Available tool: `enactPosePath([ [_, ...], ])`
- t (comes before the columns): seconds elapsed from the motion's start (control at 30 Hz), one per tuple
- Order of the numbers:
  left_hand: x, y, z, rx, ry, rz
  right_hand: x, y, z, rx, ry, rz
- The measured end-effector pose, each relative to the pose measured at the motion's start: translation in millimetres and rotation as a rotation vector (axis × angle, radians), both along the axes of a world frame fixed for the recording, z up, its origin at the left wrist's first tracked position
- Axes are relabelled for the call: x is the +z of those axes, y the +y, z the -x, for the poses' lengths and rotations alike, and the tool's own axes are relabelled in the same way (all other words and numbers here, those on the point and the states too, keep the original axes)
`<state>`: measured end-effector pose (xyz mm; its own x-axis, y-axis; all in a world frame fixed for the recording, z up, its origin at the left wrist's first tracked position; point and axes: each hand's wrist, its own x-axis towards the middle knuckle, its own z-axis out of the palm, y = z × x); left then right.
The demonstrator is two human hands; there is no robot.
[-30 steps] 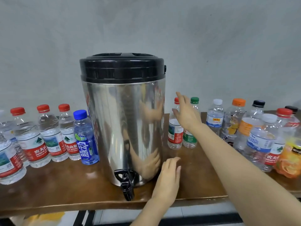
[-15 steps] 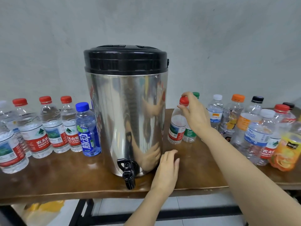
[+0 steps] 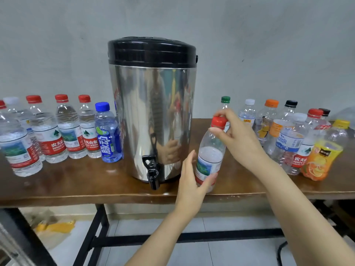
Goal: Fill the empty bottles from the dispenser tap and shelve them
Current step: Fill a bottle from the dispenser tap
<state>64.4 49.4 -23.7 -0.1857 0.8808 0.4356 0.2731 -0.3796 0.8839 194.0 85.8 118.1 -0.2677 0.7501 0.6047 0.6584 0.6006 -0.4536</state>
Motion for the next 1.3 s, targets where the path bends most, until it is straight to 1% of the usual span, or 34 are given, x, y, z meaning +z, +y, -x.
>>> enactPosePath([
  [0.07,6.9,-14.3,-0.6,0.012,-0.002,-0.003,-1.8,-14.9,5.1,0.068,0.026,0.031],
  [0.2,22.8,-43.0,8.6,0.111,0.002,-0.066,-1.0,-44.6,19.3,0.233,0.085,0.126],
  [0.23,24.2,-49.8,13.2,0.123,0.015,-0.071,-1.8,-50.6,23.1,0.265,0.084,0.138],
  [0.3,21.9,-63.9,22.9,0.133,0.046,-0.053,-5.9,-60.2,28.4,0.278,0.023,0.132],
  [0.37,12.9,-78.1,32.2,0.144,0.08,-0.019,-9.6,-67.5,30.8,0.192,-0.097,0.105],
  [0.47,-1.3,-98.5,43.1,0.168,0.156,0.04,-14.5,-77.4,35.8,0.025,-0.348,-0.003],
  [0.53,-8.4,-108.7,48.2,0.187,0.219,0.048,-20.6,-82.5,43.0,-0.03,-0.441,-0.05],
  [0.63,-13.3,-117.7,55.9,0.199,0.26,0.031,-28.0,-88.6,54.6,-0.085,-0.489,-0.102],
  [0.77,-18.3,-122.0,65.3,0.213,0.195,0.016,-28.4,-101.9,69.7,-0.112,-0.52,-0.136],
  [0.9,-21.2,-123.7,71.6,0.222,0.185,0.007,-31.2,-103.0,79.8,-0.098,-0.538,-0.14],
  [1.0,-24.5,-125.5,76.3,0.166,0.153,0.068,-33.2,-101.3,83.4,-0.035,-0.552,-0.136],
  [1.07,-27.5,-124.4,80.5,0.116,0.119,0.113,-31.8,-99.8,82.1,0.064,-0.569,-0.118],
  [1.2,-31.4,-120.7,87.5,0.076,0.064,0.187,-31.3,-88.7,73.0,0.419,-0.495,0.099],
  [1.23,-32.7,-119.8,88.5,0.078,0.06,0.195,-31.1,-86.3,70.9,0.463,-0.486,0.143],
  [1.3,-33.9,-118.9,89.5,0.093,0.055,0.198,-31.6,-83.8,66.3,0.451,-0.454,0.227],
])
